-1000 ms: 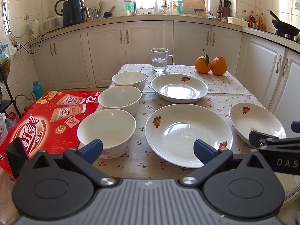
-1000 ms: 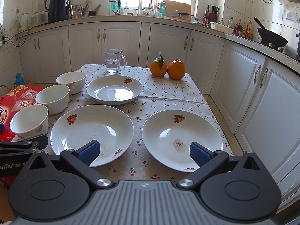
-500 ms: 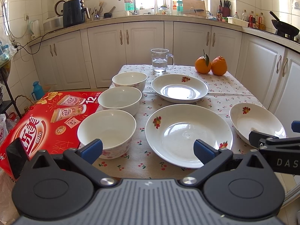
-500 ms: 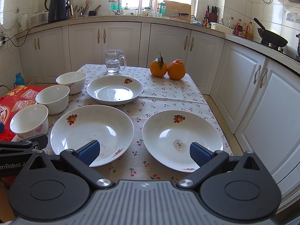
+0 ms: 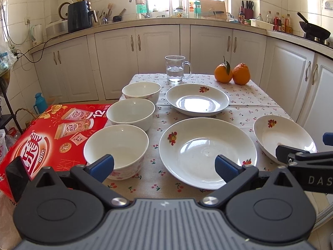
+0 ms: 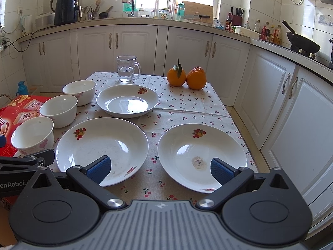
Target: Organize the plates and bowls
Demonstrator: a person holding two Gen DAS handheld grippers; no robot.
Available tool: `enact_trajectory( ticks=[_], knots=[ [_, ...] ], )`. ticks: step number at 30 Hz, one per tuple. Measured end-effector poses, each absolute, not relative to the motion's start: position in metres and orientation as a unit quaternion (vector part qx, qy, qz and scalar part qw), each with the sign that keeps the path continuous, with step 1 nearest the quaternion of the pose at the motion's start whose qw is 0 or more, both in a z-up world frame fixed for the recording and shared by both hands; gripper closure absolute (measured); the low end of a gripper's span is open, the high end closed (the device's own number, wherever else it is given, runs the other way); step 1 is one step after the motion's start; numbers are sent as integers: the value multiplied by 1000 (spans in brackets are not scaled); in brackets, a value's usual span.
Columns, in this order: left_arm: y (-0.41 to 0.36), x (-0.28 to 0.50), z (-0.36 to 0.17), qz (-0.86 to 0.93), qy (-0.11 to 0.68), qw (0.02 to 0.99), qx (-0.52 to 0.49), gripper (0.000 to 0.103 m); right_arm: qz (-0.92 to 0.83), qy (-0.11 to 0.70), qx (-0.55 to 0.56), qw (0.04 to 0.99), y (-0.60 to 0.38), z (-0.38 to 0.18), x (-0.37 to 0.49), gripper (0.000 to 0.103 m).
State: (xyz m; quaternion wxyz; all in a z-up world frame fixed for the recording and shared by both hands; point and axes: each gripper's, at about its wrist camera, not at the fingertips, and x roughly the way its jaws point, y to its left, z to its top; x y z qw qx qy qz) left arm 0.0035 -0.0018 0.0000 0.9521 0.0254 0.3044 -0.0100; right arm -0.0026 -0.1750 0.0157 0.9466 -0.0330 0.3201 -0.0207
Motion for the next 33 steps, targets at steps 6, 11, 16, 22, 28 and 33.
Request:
enact_trajectory(
  ticks=[6, 11, 16, 22, 28, 33],
  knots=[
    [-2, 8, 6, -33, 296, 954, 24, 1, -15, 311, -33, 950, -181, 20, 0, 0],
    [-2, 13, 15, -32, 279, 959, 38, 1, -4, 300, -34, 953, -192, 25, 4, 0],
    [4, 27, 17, -47, 290, 956, 27, 1, 15, 287, -30, 957, -214, 26, 6, 0],
    [9, 42, 12, -48, 290, 955, 27, 1, 15, 289, -34, 956, -245, 16, 10, 0],
    [4, 55, 6, -67, 288, 954, 47, 1, 9, 327, -33, 945, -275, -14, 13, 0],
    [-4, 70, 0, -101, 298, 948, 46, 1, 28, 358, -22, 933, -287, -42, 12, 0]
  ],
)
